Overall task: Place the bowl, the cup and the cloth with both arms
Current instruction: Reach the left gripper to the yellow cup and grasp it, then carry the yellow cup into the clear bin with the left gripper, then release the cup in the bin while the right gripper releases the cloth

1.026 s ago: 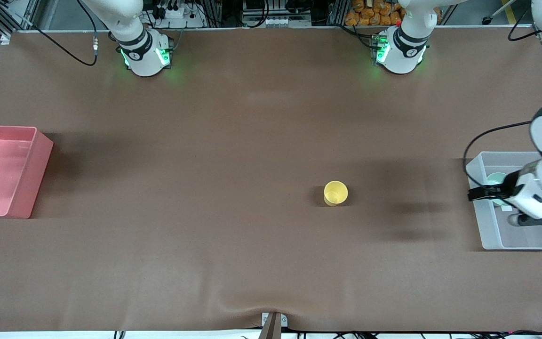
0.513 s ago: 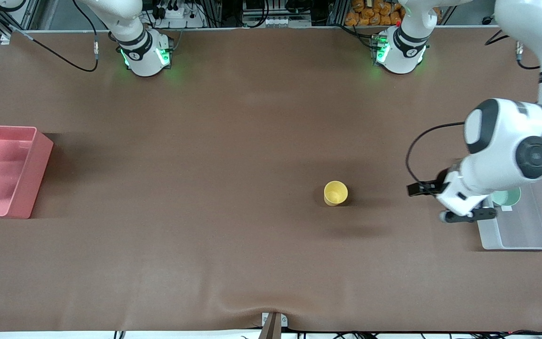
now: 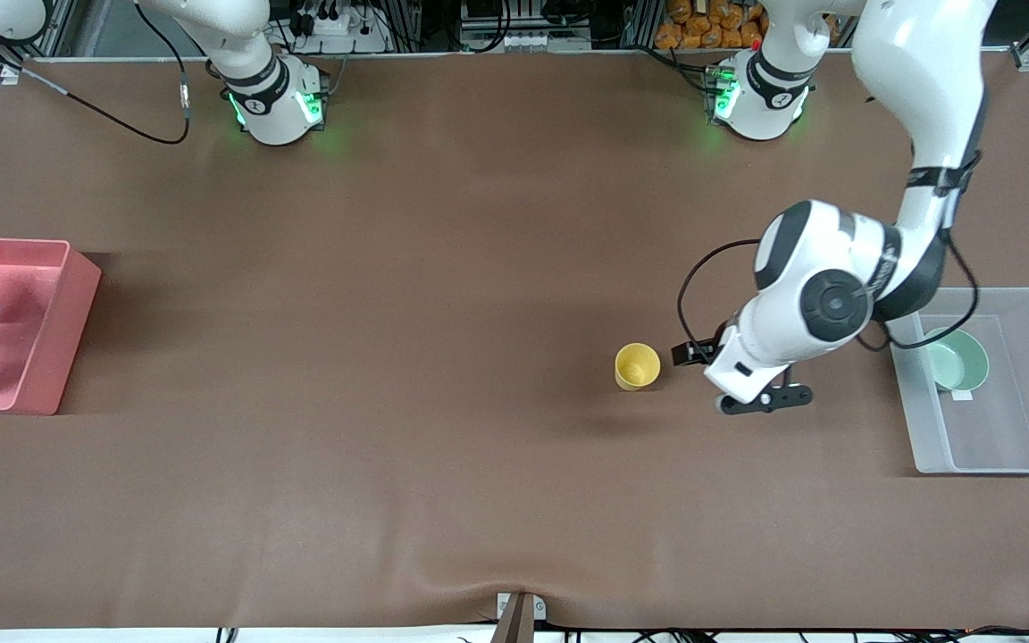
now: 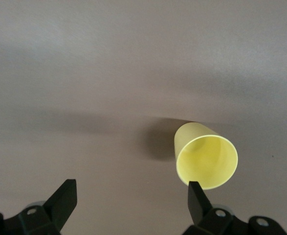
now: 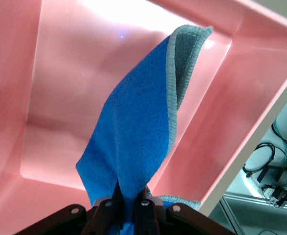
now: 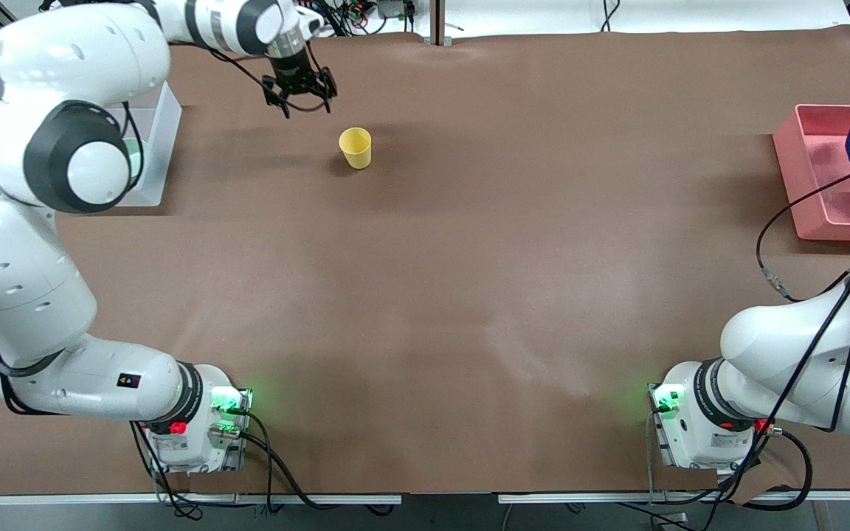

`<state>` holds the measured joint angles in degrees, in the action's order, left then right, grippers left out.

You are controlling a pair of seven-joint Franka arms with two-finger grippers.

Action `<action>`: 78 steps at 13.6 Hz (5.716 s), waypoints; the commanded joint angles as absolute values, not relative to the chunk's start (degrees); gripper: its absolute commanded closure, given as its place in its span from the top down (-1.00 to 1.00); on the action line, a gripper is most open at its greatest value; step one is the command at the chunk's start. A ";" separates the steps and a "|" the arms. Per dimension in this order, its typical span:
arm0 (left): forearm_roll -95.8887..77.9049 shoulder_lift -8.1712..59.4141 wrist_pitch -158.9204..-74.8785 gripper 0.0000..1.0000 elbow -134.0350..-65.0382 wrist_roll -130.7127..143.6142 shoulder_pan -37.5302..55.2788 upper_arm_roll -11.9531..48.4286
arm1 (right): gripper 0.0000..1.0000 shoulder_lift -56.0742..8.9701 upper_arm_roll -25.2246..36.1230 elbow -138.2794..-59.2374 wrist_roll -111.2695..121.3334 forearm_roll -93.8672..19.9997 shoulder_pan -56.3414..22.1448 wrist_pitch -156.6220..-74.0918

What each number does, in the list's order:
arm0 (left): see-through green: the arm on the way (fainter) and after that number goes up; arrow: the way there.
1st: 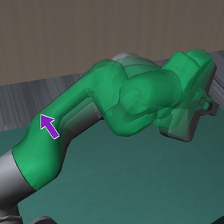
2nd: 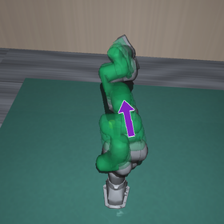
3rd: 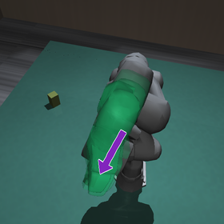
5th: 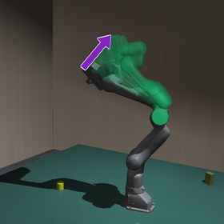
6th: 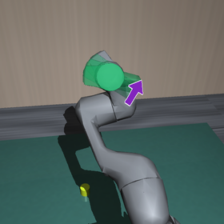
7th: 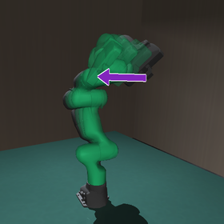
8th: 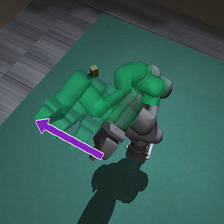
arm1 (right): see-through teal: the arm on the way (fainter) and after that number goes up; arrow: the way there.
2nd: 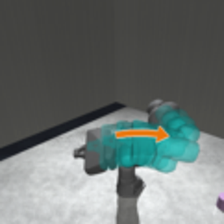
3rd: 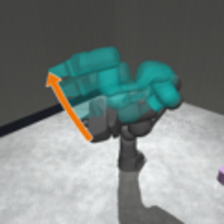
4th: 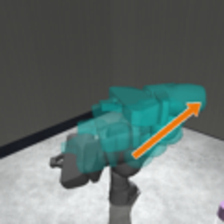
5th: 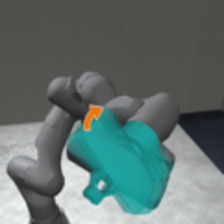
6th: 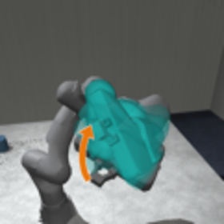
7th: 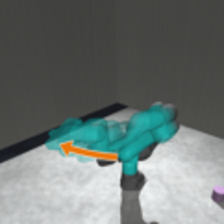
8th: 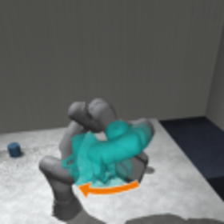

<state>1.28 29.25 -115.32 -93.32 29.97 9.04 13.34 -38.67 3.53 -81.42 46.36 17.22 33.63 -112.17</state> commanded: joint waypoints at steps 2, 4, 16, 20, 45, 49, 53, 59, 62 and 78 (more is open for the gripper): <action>2.55 31.90 -118.21 1.00 -93.16 34.80 11.60 13.01 | -1.00 -40.51 2.55 -80.60 46.14 15.91 34.89 -116.18; 2.55 32.43 -118.39 1.00 -93.78 35.51 12.30 13.10 | -1.00 -40.96 2.55 -80.60 46.14 14.86 34.89 -116.63; 2.55 37.53 -123.31 -1.00 -93.43 44.90 14.24 12.75 | -1.00 -42.62 2.55 -84.73 46.76 4.75 35.42 -117.07; 2.55 35.25 -122.61 -1.00 -92.99 45.27 13.10 12.40 | -1.00 -43.77 2.46 -84.73 46.93 3.79 35.42 -117.60; 9.40 39.45 -121.10 -1.00 -77.70 -25.05 -31.73 8.62 | 1.00 -41.58 2.29 -84.02 50.89 2.46 34.89 -117.51; 9.23 43.06 -126.64 -1.00 -77.61 -25.31 -31.82 8.26 | 1.00 -37.63 2.11 -84.02 50.71 2.46 34.63 -113.13; 9.23 44.20 -127.26 -1.00 -77.61 -24.96 -31.55 8.26 | 1.00 -33.23 2.11 -83.94 50.19 2.46 32.70 -107.93; 9.32 45.26 -128.41 -0.49 -77.70 -25.84 -31.73 8.26 | 1.00 -29.89 2.11 -84.02 50.01 2.37 31.99 -105.12; 9.32 45.35 -128.50 0.10 -77.35 -26.11 -31.64 8.26 | 1.00 -28.48 2.11 -84.02 47.30 2.37 31.56 -103.46; 8.88 33.59 -117.09 1.00 -78.49 -25.23 -26.82 8.70 | 1.00 -16.62 2.11 -86.12 10.05 -0.79 11.18 -86.40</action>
<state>8.16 37.65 -121.24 -76.54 -25.49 -29.16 9.24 -20.29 1.49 -83.07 15.12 0.14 14.25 -86.69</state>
